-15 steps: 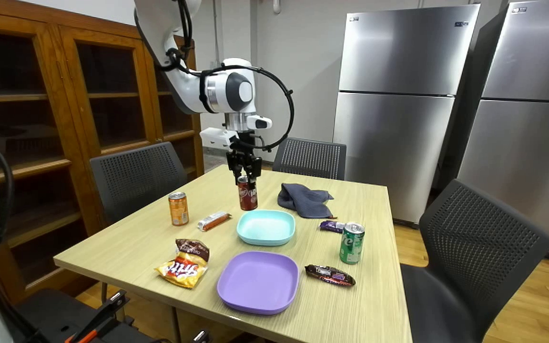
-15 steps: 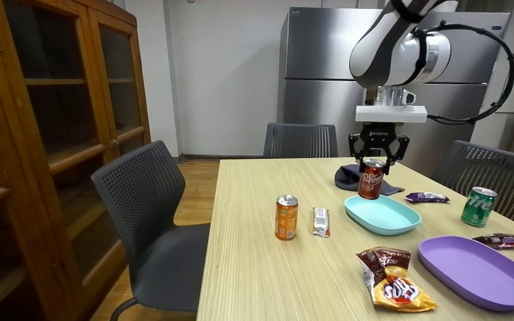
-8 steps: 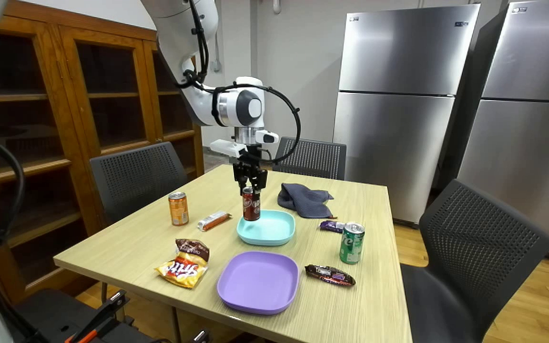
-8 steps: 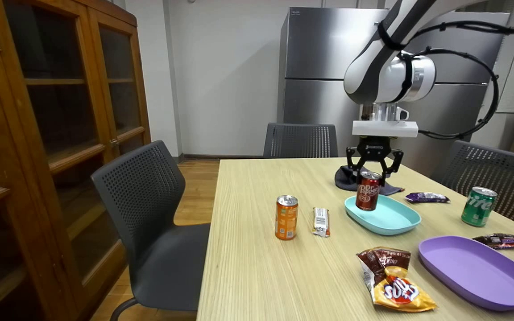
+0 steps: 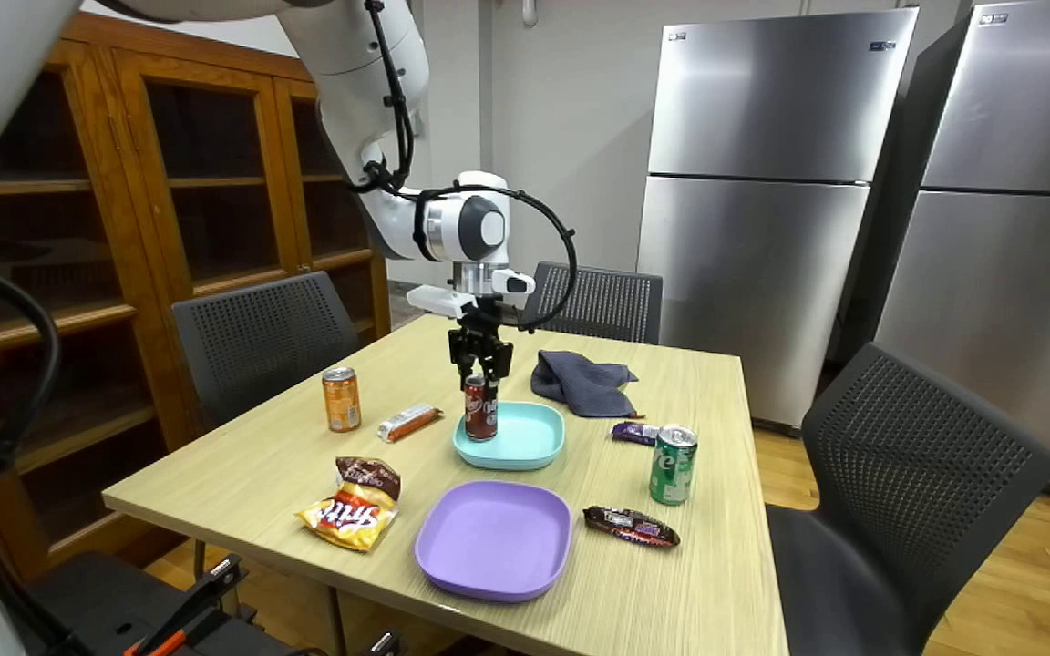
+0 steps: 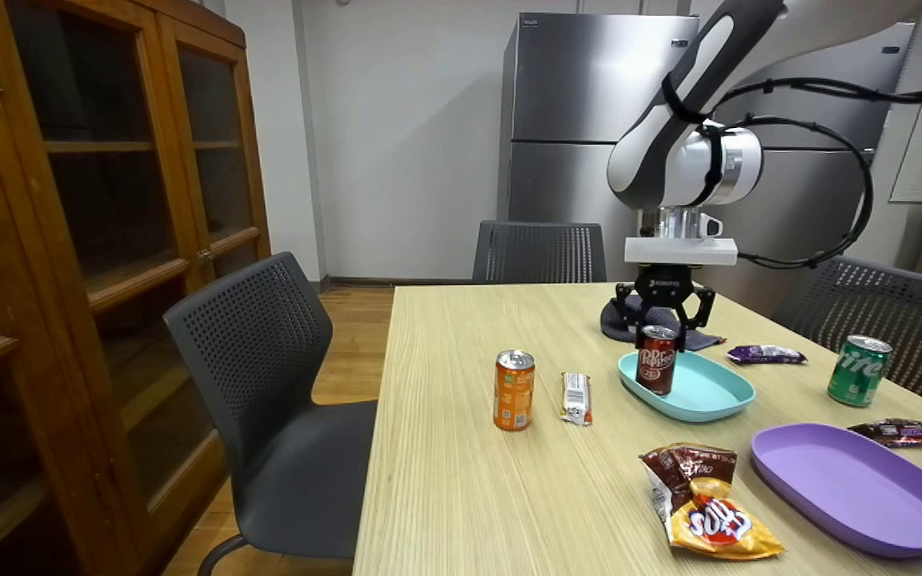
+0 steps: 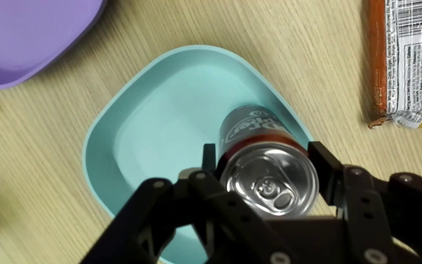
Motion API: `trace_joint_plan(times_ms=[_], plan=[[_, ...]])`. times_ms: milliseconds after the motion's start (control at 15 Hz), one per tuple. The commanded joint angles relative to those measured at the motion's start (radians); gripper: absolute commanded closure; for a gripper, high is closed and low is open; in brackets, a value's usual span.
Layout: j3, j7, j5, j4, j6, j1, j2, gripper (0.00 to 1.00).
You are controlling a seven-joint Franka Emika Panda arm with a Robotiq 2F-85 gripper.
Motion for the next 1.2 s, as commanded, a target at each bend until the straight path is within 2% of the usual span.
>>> trace_joint_plan(times_ms=[0,933,1000,1133], plan=[[-0.003,-0.028,0.02,0.058,-0.055,-0.001,0.021,0.62],[-0.032,-0.019,0.032,0.071,-0.065,-0.03,0.023,0.62],[-0.032,-0.018,0.034,0.071,-0.067,-0.031,0.023,0.12],[-0.033,-0.018,0.038,0.066,-0.066,-0.033,0.017,0.04]])
